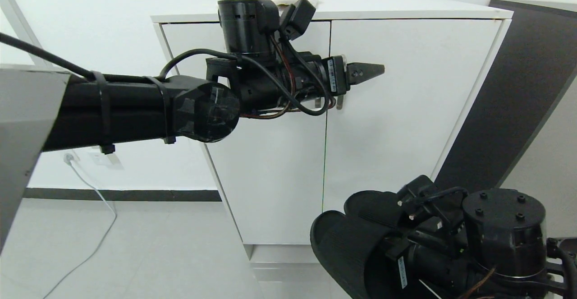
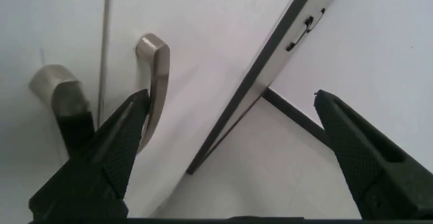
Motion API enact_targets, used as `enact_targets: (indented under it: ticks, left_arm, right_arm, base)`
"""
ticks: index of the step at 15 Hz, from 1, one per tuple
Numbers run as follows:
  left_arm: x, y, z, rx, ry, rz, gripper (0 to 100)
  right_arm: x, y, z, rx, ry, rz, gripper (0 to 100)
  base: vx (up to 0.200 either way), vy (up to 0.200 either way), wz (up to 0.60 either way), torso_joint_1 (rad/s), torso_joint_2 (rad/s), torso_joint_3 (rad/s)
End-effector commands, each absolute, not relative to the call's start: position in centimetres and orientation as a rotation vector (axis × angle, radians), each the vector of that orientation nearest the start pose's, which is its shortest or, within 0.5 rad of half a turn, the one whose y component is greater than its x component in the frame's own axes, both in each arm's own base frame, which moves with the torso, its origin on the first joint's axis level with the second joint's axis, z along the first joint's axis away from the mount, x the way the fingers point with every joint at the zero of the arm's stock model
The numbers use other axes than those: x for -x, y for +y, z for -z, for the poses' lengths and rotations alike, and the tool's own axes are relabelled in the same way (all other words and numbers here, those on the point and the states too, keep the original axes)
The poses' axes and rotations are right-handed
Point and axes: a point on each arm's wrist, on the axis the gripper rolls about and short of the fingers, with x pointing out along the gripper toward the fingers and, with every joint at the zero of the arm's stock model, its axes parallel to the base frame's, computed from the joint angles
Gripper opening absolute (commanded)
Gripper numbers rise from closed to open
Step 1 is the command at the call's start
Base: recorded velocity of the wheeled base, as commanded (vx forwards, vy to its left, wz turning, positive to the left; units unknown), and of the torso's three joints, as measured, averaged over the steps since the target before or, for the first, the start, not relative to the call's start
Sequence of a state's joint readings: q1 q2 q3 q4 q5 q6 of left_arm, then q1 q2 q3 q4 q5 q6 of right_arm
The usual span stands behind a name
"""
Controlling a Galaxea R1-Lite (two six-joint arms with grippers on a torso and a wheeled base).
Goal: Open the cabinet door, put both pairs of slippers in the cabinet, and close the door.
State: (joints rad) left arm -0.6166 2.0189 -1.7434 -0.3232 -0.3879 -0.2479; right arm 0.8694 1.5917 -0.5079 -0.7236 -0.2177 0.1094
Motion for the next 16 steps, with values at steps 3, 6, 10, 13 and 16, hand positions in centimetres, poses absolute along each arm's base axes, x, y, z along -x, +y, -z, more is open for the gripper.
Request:
enact_targets:
  ticks: [3, 6, 10, 13, 16]
  left_arm:
    - [-34.2, -25.5, -29.5, 0.232, 0.082, 1.005, 0]
    - [-34.0, -25.3, -29.6, 0.232, 0.082, 1.005, 0]
    - [-31.3, -24.9, -29.8, 0.224, 0.112, 1.033, 0]
    - [-28.6, -24.5, -29.9, 0.223, 0.113, 1.067, 0]
    - [-26.8, -23.9, -29.2, 0.225, 0.114, 1.055, 0]
  right_arm:
    - [-16.5, 18.8, -14.5, 0.084, 0.349, -0.626, 0]
    - [-16.2, 18.6, -14.2, 0.088, 0.366, -0.661, 0]
    - [-15.5, 18.0, -14.3, 0.076, 0.375, -0.744, 0]
    - [-15.2, 17.9, -14.1, 0.092, 0.381, -0.785, 0]
    - [-14.7, 17.5, -14.0, 0.115, 0.381, -0.834, 0]
  base:
    - [0.000, 0.000, 0.00, 0.000, 0.00, 0.000]
    - [0.000, 0.000, 0.00, 0.000, 0.00, 0.000]
    - [0.000, 0.000, 0.00, 0.000, 0.00, 0.000]
    - [0.000, 0.000, 0.00, 0.000, 0.00, 0.000]
    - [0.000, 0.000, 0.00, 0.000, 0.00, 0.000]
